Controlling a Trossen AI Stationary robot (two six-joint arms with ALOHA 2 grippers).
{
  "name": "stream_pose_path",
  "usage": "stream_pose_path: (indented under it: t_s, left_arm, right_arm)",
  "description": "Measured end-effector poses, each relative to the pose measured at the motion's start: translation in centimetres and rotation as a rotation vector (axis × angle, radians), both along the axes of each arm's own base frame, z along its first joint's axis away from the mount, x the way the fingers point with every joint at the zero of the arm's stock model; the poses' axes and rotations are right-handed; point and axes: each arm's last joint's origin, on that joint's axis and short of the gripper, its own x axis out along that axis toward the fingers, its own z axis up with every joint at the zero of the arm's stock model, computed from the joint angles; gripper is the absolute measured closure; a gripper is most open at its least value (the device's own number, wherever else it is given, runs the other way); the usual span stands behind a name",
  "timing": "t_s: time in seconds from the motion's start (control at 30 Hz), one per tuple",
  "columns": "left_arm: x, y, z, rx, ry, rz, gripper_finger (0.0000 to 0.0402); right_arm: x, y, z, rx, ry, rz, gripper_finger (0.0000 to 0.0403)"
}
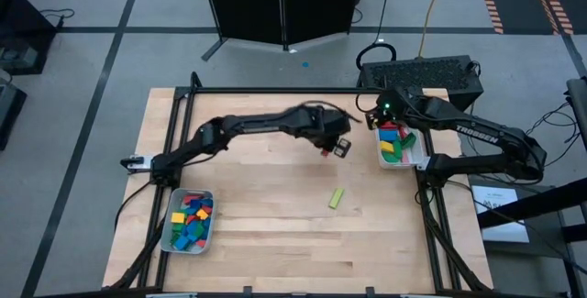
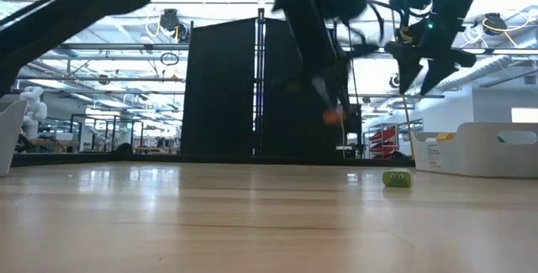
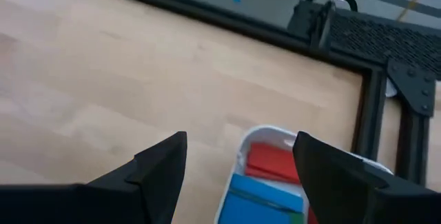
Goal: Sort blocks by size
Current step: Put the orange block into the white bin
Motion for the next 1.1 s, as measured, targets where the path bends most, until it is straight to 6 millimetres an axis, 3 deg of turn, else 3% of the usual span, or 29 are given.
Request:
stream_pose_path:
  t_s: [0.13, 0.33, 0.6, 0.7, 0.87, 1.1]
  left_arm:
    - [-1.9, 1.0, 4.8, 0.081, -0.069, 0.038, 0.0321]
    - [-6.1, 2.8, 12.0, 0.21, -0.177, 0.123, 0.0321]
    - [-9.4, 1.8, 21.7, 0.366, -0.616, 0.077, 0.0321]
    - [-10.2, 1.0, 24.0, 0.423, -0.736, 0.038, 0.0321]
    - [-9.9, -0.9, 25.9, 0.454, -0.901, -0.081, 0.0321]
    - [-7.9, -2.6, 25.0, 0.479, -0.935, -0.163, 0.0321]
  right_arm:
    - [-0.1, -0.2, 1.3, -0.038, -0.058, -0.007, 0.0147]
    - [-0.5, -0.4, 5.1, -0.132, -0.131, 0.052, 0.0147]
    - [-0.2, 1.4, 10.5, -0.188, -0.565, 0.583, 0.0147]
    - [-0.7, 2.4, 12.3, -0.233, -0.731, 0.744, 0.0147]
    - [-1.2, 3.7, 15.0, -0.322, -0.97, 0.888, 0.0147]
    - [-0.5, 4.4, 16.1, -0.361, -1.083, 0.945, 0.0147]
